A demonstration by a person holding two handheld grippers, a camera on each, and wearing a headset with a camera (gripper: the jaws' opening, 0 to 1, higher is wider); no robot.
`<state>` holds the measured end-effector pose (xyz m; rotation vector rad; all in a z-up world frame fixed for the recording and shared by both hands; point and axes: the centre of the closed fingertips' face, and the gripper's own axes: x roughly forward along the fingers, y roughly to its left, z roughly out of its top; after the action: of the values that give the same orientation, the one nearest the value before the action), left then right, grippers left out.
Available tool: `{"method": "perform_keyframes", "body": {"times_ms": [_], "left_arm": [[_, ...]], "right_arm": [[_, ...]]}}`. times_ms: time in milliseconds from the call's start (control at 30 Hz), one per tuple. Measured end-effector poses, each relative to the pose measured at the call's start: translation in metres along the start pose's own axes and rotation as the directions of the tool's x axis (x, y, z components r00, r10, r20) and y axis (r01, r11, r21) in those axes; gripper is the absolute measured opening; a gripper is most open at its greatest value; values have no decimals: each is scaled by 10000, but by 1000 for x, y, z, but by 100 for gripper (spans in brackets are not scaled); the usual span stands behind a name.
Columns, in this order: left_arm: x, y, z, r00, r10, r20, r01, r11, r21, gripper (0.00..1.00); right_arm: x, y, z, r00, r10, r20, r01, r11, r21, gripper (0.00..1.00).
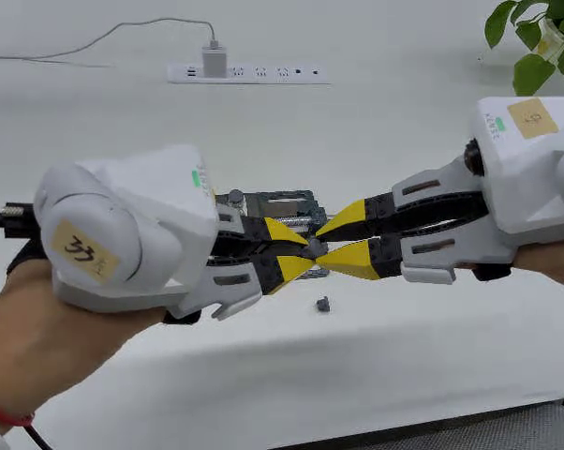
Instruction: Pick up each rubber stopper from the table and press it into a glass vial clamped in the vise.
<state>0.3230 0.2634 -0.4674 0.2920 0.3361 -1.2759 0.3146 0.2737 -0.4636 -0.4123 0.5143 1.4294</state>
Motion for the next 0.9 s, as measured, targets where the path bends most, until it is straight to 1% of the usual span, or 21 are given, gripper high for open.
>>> {"method": "perform_keyframes", "body": {"times_ms": [100,200,367,500,600,700,833,900], "left_arm": [[0,-1,-2,10000,-46,13,46,10000,45,3],[-1,-1,-3,10000,-28,17,27,9997,236,4],[-1,-2,-5,10000,-60,12,60,9997,251,4],[-1,-3,-5,9999,-106,101,104,9996,276,7],[0,-3,-7,9999,-110,50,109,9994,330,10],[-1,-1,-8,9999,-16,105,13,9996,274,13],[-4,1,-12,10000,68,68,-69,9998,201,17],[-6,1,-13,9998,126,150,-131,9994,334,20]], "right_arm": [[1,1,0,10000,48,-18,-47,9997,231,7],[3,2,-1,10000,34,-15,-33,9998,214,7],[5,3,-1,10000,58,-29,-57,9994,332,6],[6,3,0,10000,79,54,-81,9991,423,6],[8,3,1,9999,93,41,-94,9990,430,6],[7,1,1,9999,98,41,-100,9990,437,6],[5,-1,0,10000,25,4,-26,9989,473,6],[4,-3,0,10000,-58,17,57,9988,489,6]]}}
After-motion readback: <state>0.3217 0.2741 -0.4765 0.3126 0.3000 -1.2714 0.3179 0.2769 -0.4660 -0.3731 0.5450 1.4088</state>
